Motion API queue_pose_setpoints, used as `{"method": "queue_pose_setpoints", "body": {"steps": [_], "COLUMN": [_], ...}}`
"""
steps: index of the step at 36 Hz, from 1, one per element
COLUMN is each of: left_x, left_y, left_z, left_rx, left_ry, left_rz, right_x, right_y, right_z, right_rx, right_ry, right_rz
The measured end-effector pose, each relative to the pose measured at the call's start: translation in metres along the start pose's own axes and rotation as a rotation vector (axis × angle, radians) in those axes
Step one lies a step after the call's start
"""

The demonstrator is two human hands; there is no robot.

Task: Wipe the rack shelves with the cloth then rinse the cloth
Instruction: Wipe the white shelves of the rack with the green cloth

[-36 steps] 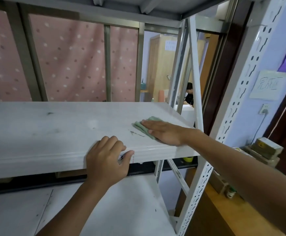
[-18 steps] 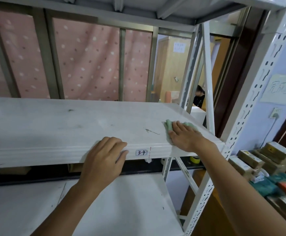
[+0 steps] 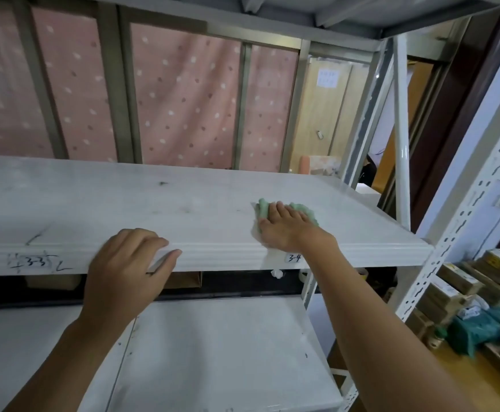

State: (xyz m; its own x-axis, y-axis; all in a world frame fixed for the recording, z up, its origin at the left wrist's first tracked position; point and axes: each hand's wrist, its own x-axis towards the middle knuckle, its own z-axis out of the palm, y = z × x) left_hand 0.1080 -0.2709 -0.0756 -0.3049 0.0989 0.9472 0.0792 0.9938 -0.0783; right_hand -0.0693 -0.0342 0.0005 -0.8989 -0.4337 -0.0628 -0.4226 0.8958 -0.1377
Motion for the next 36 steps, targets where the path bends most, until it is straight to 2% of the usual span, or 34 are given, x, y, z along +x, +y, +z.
{"method": "queue_pose_setpoints", "body": {"steps": [8,16,20,25,29,33,36], "left_x": [-0.010,0.003,0.016,0.023,0.031,0.046,0.051], "left_y": [-0.012,0.010,0.031,0.032,0.029,0.036,0.038], "left_z": [-0.015,-0.006,0.017,0.032,0.035,0.040,0.043], "left_rx": [-0.026,-0.122,-0.180,-0.146,-0.081,0.002,0.038], "left_ry": [0.013,0.001,-0.018,0.024,0.083,0.045,0.061], "left_rz": [-0.049,-0.050,-0.031,-0.045,-0.074,-0.131,-0.061], "right_x": [0.013,0.019,0.030,0.064,0.105,0.146,0.177], "right_y": [-0.048,-0.011,0.022,0.042,0.045,0.033,0.012], "right_z": [0.008,0.001,-0.008,-0.020,-0.033,-0.039,-0.043], "right_rx": [-0.022,-0.038,-0.023,-0.052,-0.105,-0.072,-0.110], "right_ry": [-0.002,-0.033,-0.049,-0.097,-0.129,-0.177,-0.158], "right_rz": [-0.088,-0.098,-0.035,-0.035,-0.107,-0.210,-0.298]}}
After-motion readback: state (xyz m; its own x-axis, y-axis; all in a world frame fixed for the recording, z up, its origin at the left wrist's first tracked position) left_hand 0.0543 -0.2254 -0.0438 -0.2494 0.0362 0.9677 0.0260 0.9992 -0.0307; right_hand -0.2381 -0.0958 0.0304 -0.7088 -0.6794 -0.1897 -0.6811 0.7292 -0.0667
